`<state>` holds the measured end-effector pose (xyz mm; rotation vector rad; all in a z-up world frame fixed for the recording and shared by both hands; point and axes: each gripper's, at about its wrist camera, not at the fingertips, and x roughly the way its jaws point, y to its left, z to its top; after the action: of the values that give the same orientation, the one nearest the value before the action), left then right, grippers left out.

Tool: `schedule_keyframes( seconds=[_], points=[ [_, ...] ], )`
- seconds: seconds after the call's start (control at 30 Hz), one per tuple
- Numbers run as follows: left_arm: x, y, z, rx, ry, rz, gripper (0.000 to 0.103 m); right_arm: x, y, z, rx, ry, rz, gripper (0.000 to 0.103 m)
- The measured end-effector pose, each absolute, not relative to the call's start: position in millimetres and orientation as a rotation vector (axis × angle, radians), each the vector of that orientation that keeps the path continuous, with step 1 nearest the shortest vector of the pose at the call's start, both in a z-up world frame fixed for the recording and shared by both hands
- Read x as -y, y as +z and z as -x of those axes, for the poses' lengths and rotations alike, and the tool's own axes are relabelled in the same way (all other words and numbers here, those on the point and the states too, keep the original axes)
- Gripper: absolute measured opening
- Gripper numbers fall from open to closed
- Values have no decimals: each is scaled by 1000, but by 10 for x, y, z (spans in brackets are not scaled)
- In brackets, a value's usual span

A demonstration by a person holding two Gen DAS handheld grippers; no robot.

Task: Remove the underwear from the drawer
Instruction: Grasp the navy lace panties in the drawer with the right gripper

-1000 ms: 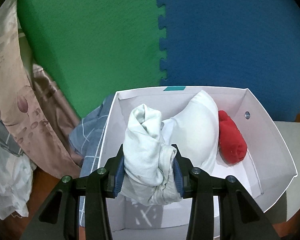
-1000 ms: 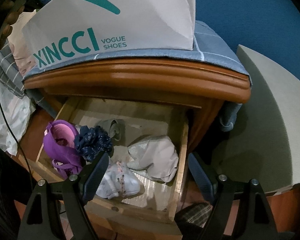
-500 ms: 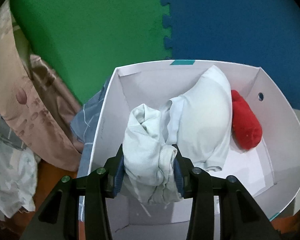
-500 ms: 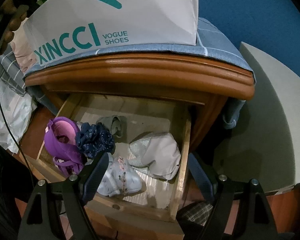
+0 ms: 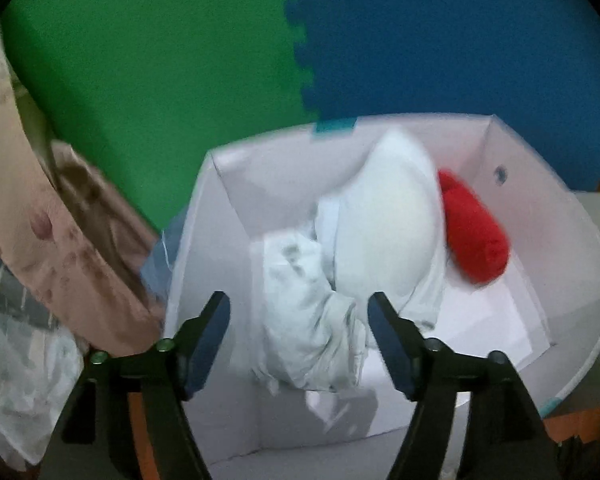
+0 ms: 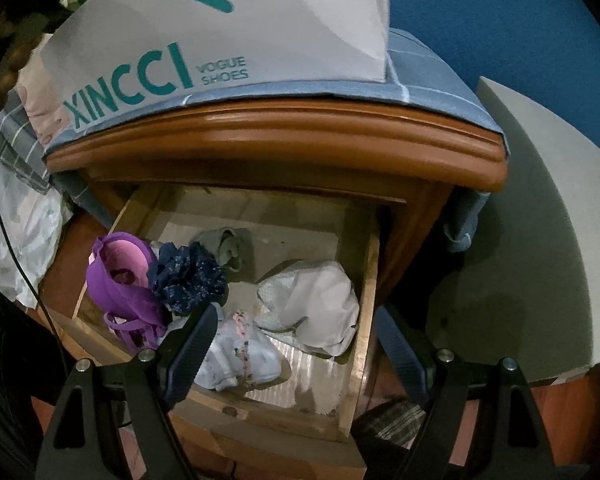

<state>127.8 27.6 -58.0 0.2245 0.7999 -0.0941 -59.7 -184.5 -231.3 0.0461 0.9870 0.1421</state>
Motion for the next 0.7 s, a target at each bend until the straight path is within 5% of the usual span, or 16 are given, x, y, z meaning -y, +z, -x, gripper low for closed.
schedule_keyframes(
  seconds=[0.13,0.37,0.7],
  points=[
    [-440,-191,-695,-504,-132,-195,103,1895,-2340,586,-999,131,-72,84],
    [-1129,-242,185,-281,-123,-147,103,1692,-2409,598,-1018,144,41,84],
    [-1958,-1276,310,-490,-37,-1,103,1121,-2548,451,-1091,259,164,84]
  ],
)
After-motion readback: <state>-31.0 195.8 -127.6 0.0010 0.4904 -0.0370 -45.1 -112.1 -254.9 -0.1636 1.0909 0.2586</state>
